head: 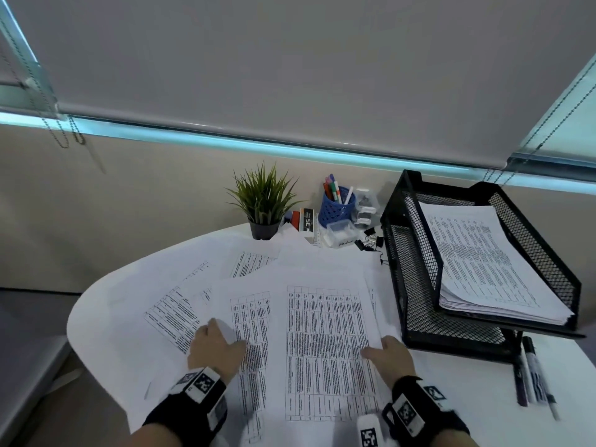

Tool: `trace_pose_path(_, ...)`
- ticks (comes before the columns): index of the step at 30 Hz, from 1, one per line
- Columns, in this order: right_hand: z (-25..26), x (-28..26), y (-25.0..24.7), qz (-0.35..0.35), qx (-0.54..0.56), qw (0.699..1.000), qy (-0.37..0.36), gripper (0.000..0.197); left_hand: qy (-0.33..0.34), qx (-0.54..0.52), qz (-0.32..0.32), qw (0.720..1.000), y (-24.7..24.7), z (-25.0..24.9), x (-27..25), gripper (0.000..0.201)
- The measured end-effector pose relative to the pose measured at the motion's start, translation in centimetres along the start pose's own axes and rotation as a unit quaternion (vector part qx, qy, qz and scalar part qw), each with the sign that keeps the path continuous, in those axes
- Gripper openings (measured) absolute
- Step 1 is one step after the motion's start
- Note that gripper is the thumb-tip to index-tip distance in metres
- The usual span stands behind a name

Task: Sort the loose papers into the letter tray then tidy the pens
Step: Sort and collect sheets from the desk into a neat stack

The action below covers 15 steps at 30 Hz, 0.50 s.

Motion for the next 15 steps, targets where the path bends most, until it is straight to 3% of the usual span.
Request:
trace_pose_path(1,0.0,0.2,0.3,0.009,0.010,1.000,-0.006,0.023,-0.013,-0.022,0.010,1.000,0.2,0.1,0.1,0.084)
trace_pose_path(4,0.4,0.2,1.2,0.045,0.059,0.997,-0.008,0.036,-0.036,-0.068,0.042,0.996,0.8,0.4,0.6,0.084)
trace_pose_path(8,1.1,-0.3,2.3,0.083,0.129,0.988,-0.006,0.032,-0.021,0.018,0.034,0.999,0.9,0.1,0.3,0.066)
trace_pose_path(10,1.2,-0.6,2.9,0.098,0.166,0.981,0.002,0.019,-0.021,0.059,0.013,0.998,0.8,0.0,-0.1,0.058)
trace_pose_path(12,1.4,-0.7,3.0,0.096,0.175,0.980,0.000,0.010,-0.017,0.046,0.001,0.999,0.9,-0.2,-0.3,0.049)
trace_pose_path(15,1.5,-0.6,3.7,0.116,0.169,0.979,-0.007,0.014,0.013,0.005,0.006,1.000,1.3,-1.2,-0.5,0.035)
Point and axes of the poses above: each hand's wrist, its own x-axis towards the middle knuckle, its own y-axis out of the palm, z = x × y, the point moved 8 cm from there along x, towards the middle knuckle, and after that the axes turned 3 degrees about -y, right-handed, at the moved point
